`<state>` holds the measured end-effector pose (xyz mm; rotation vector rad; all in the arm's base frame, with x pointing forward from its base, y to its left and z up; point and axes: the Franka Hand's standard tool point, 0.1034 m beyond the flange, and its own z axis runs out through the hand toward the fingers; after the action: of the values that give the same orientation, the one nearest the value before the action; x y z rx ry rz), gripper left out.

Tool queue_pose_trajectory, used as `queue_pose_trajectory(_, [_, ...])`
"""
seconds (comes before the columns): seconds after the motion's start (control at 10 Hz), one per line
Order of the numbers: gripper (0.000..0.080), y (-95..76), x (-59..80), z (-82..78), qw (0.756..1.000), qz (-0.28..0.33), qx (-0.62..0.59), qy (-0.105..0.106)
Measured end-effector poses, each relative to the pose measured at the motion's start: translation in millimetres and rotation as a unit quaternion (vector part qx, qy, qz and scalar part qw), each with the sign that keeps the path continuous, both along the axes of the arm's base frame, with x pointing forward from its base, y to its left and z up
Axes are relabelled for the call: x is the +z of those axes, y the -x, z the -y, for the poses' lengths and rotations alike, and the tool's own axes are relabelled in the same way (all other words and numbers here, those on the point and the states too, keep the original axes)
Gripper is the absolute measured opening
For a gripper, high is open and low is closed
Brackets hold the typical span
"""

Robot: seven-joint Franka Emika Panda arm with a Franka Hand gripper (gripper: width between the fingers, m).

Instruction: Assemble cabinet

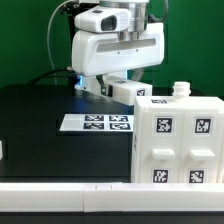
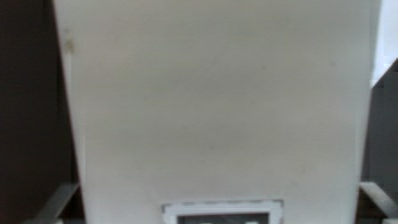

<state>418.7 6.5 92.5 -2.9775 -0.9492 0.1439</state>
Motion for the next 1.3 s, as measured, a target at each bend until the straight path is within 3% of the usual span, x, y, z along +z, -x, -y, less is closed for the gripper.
queue_pose_trajectory(0.2, [0.0544, -0.8, 0.5, -0.4, 1.0, 0.0, -0.001, 0.001])
queue_pose_trajectory(0.3, [0.0544, -7.4, 8.4, -5.2, 1.0, -0.004, -0.016, 0.005])
queue_pose_trajectory(0.5, [0.0544, -47.2, 50.3, -15.0, 1.0, -0.012, -0.022, 0.002])
queue_pose_trajectory(0.7, [0.0544, -76.1, 78.3, -27.7, 0.999, -0.012, -0.036, 0.008])
queue_pose_trajectory(0.9, [0.0544, -69.3, 68.8, -24.1, 0.999, -0.013, -0.036, 0.008])
queue_pose_trajectory(1.1, [0.0544, -70.8, 69.8, -25.7, 0.999, -0.014, -0.038, 0.007])
queue_pose_trajectory(1.2, [0.0544, -88.5, 79.9, -31.7, 0.999, -0.011, -0.045, -0.001])
queue_pose_trajectory(1.3, [0.0544, -118.2, 92.1, -36.0, 0.998, 0.007, -0.053, -0.012])
